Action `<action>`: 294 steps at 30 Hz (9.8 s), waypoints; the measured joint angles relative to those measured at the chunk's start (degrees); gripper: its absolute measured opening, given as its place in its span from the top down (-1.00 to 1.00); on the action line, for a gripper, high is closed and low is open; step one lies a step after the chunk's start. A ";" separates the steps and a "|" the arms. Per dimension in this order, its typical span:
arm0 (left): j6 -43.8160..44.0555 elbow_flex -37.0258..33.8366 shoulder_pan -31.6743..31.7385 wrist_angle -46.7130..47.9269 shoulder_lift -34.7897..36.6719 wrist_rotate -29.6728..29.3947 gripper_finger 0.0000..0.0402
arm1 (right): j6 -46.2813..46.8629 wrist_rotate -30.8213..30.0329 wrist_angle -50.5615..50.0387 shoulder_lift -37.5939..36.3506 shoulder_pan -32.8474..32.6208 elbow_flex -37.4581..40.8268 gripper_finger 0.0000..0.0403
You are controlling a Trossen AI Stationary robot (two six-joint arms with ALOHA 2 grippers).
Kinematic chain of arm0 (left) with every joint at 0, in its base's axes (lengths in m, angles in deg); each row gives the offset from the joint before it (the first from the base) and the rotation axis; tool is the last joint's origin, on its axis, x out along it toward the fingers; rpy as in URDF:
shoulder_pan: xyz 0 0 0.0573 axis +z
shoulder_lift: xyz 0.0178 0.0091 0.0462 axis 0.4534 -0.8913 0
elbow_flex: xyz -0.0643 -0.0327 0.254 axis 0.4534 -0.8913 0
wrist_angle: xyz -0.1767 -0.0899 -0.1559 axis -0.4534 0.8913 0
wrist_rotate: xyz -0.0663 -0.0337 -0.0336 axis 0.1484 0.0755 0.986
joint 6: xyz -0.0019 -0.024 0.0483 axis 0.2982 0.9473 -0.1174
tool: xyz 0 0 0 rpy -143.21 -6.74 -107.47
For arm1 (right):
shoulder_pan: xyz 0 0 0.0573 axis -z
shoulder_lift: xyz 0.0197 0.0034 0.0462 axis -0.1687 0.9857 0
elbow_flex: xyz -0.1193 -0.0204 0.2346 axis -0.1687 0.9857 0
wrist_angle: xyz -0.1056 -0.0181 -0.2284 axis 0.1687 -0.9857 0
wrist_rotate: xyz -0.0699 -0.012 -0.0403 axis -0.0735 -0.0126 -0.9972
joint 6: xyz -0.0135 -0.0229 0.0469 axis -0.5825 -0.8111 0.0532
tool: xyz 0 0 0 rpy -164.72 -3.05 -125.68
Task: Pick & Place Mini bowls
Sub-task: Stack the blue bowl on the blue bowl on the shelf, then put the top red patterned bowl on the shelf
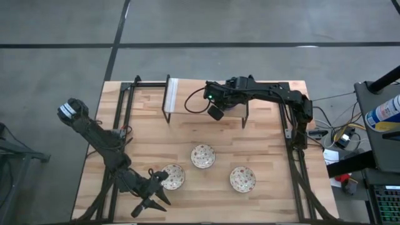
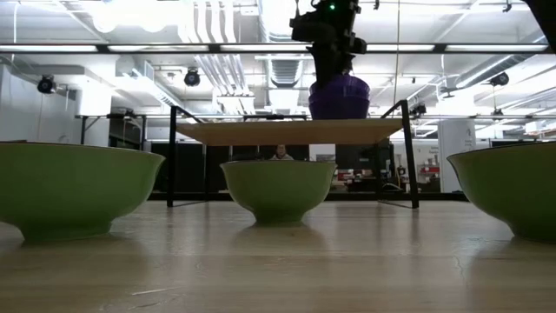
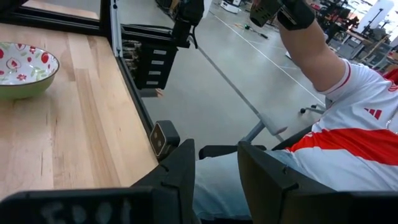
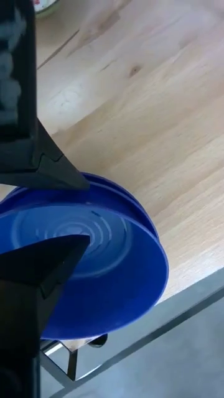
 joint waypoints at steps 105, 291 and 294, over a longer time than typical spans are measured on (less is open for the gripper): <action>-0.37 -0.33 0.00 0.80 -0.02 -0.44 0.43 | -10.92 -24.38 -0.98 0.04 -8.85 8.11 0.96; 9.44 -2.99 -0.69 9.90 -0.04 -4.76 0.43 | -22.21 -5.75 30.56 7.10 -28.15 7.75 0.94; 9.44 -2.99 -0.69 9.90 -0.04 -4.76 0.43 | -23.78 -5.61 29.89 7.10 -26.36 4.97 0.94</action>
